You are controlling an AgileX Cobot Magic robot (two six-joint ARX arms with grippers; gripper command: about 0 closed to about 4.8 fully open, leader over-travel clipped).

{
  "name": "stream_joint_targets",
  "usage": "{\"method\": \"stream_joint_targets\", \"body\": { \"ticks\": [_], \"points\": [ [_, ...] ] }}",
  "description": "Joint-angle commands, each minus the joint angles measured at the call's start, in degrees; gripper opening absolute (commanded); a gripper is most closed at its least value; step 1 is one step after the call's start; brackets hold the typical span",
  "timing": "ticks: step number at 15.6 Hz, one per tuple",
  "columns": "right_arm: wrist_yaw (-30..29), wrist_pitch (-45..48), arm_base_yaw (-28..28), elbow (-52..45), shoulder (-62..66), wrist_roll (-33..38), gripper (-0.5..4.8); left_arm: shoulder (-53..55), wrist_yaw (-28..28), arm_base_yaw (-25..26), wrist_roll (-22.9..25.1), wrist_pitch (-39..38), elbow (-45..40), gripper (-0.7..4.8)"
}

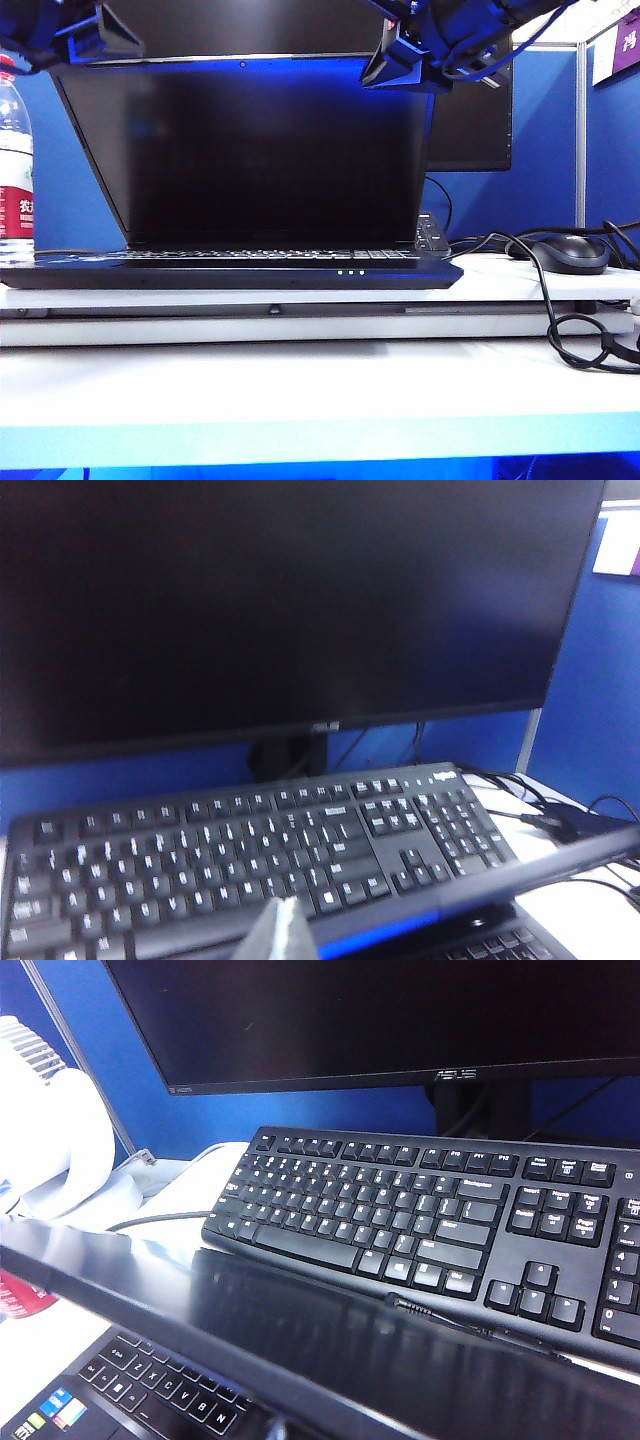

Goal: Open the lid of the black laptop.

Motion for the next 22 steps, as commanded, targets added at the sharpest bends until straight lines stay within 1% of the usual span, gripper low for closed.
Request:
{"method": "stream_joint_targets", "body": {
  "ticks": [1, 2, 3, 5, 6, 7, 8, 9, 10, 11, 14, 17, 18, 19, 22],
  "points": [
    [1.8, 5.3, -0.3, 1.3, -0.5, -0.2, -0.01, -0.4, 2.7, 0.0, -1.2, -1.4, 1.5, -0.05],
    [1.8, 5.3, -0.3, 1.3, -0.5, -0.2, -0.01, -0.5, 5.5, 0.0, -3.0, -1.7, 1.5, -0.05],
    [1.8, 5.4, -0.4, 1.3, -0.5, -0.2, -0.01, -0.6, 6.7, 0.0, -3.6, -3.1, 1.5, -0.05],
    [1.8, 5.4, -0.4, 1.5, -0.5, -0.2, -0.01, -0.7, 9.0, 0.0, -3.7, -7.4, 1.5, -0.05],
    [1.8, 5.4, -0.4, 2.1, -0.5, -0.2, -0.01, -0.9, 9.3, 0.0, -3.7, -9.7, 1.5, -0.05],
    [1.8, 5.4, -0.4, 2.8, -0.5, -0.5, -0.01, -0.9, 8.3, 0.0, -3.6, -10.8, 1.5, -0.05],
    [1.7, 4.9, -0.4, 3.5, -0.5, -1.2, -0.01, -0.9, 6.2, 0.0, -3.2, -10.7, 1.5, -0.05],
    [1.7, 4.0, -0.4, 4.3, -0.5, -1.3, -0.01, -0.8, 2.2, 0.0, -2.5, -9.7, 1.5, -0.05],
    [1.7, 3.5, -0.4, 4.6, -0.5, -1.3, -0.01, -0.8, 1.2, 0.0, -0.5, -9.0, 1.5, -0.05],
    [1.7, 3.2, -0.4, 4.8, -0.5, -1.3, -0.01, -0.6, 0.7, 0.0, 1.0, -8.6, 1.5, -0.05],
    [1.7, 2.9, -0.4, 4.8, -0.5, -1.3, -0.01, 1.7, -0.9, 0.0, 1.1, -4.0, 1.7, -0.05],
    [1.7, 2.4, -0.4, 4.8, -0.5, -1.3, -0.01, 2.7, -1.7, 0.0, 1.3, -2.1, 2.0, -0.05],
    [1.8, 2.4, -0.4, 4.8, -0.5, -1.3, -0.01, 2.7, -3.3, 0.0, 1.7, -1.6, 2.1, -0.05],
    [1.8, 2.4, -0.4, 4.8, -0.5, -1.3, -0.01, 2.7, -3.7, 0.0, 2.2, -0.9, 2.1, -0.05],
    [1.8, 2.4, -0.4, 4.9, -0.5, -1.3, -0.01, 2.8, -3.7, 0.0, 2.3, -0.1, 2.1, -0.05]
  ]
}}
